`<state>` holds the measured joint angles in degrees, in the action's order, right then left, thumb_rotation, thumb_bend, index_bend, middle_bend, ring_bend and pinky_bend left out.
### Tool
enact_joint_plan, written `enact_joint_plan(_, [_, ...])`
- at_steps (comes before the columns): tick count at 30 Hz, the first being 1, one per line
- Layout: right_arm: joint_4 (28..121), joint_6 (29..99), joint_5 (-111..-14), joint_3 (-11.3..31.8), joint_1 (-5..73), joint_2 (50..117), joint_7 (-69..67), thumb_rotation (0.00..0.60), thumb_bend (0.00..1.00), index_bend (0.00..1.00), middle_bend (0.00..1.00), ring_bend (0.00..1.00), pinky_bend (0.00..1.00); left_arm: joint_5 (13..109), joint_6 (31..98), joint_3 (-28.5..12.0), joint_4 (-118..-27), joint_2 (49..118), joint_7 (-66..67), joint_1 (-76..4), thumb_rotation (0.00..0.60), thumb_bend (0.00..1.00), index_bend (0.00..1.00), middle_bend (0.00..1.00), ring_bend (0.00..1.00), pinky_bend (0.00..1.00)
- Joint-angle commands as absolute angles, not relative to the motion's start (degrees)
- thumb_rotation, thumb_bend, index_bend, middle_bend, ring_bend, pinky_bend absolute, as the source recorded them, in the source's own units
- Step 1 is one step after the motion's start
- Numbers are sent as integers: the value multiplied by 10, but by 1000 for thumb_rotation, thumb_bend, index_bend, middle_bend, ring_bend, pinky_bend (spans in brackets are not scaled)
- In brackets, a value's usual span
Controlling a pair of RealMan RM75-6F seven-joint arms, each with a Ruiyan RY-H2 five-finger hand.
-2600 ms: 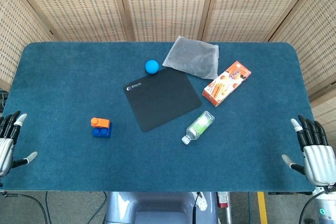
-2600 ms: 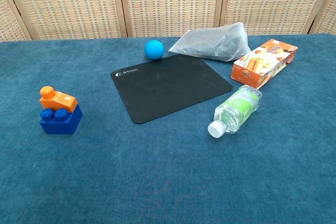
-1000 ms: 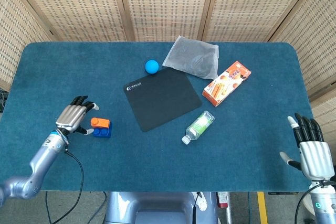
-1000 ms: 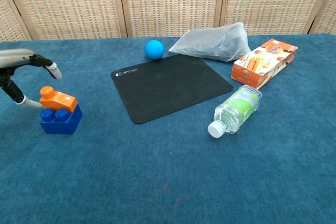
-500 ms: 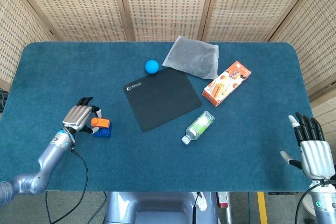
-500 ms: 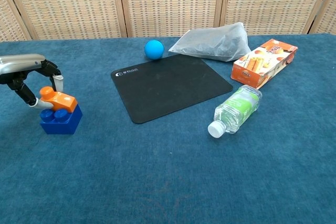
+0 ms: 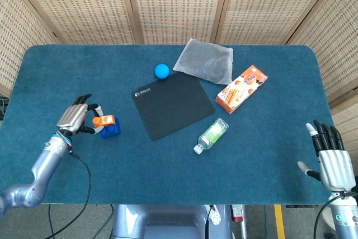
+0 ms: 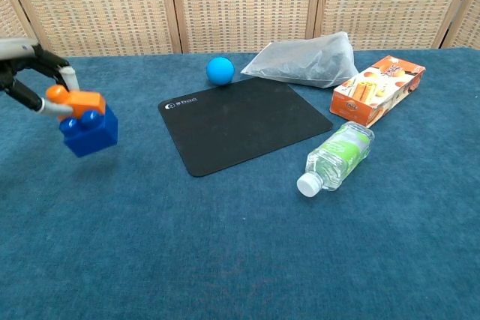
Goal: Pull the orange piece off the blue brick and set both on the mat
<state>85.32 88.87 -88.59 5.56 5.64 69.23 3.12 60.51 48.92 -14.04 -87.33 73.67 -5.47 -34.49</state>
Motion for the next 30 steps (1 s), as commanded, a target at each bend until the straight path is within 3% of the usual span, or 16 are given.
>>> enact_joint_plan(1, [859, 885, -888, 56, 60, 690, 15, 600, 0, 0, 0, 0, 0, 682, 482, -228, -904, 726, -460, -291, 600, 392, 637, 574, 6, 0])
enact_joint_plan(4, [860, 869, -888, 58, 69, 685, -15, 600, 0, 0, 0, 0, 0, 744, 471, -237, -880, 738, -637, -289, 600, 392, 637, 574, 6, 0])
enact_joint_plan(9, [847, 827, -886, 67, 100, 671, -71, 600, 0, 0, 0, 0, 0, 812, 469, -223, -847, 772, -764, -319, 600, 402, 637, 574, 6, 0])
enact_joint_plan(15, [842, 789, -899, 71, 134, 656, -123, 600, 0, 0, 0, 0, 0, 811, 460, -218, -834, 815, -796, -357, 600, 405, 637, 574, 6, 0])
enact_joint_plan(20, [892, 743, -909, 78, 174, 620, -146, 600, 0, 0, 0, 0, 0, 793, 432, -222, -834, 855, -798, -402, 600, 409, 637, 574, 6, 0])
enact_joint_plan(30, [848, 739, -927, 117, 249, 682, -242, 600, 0, 0, 0, 0, 0, 731, 399, -241, -823, 927, -774, -461, 600, 412, 637, 574, 6, 0])
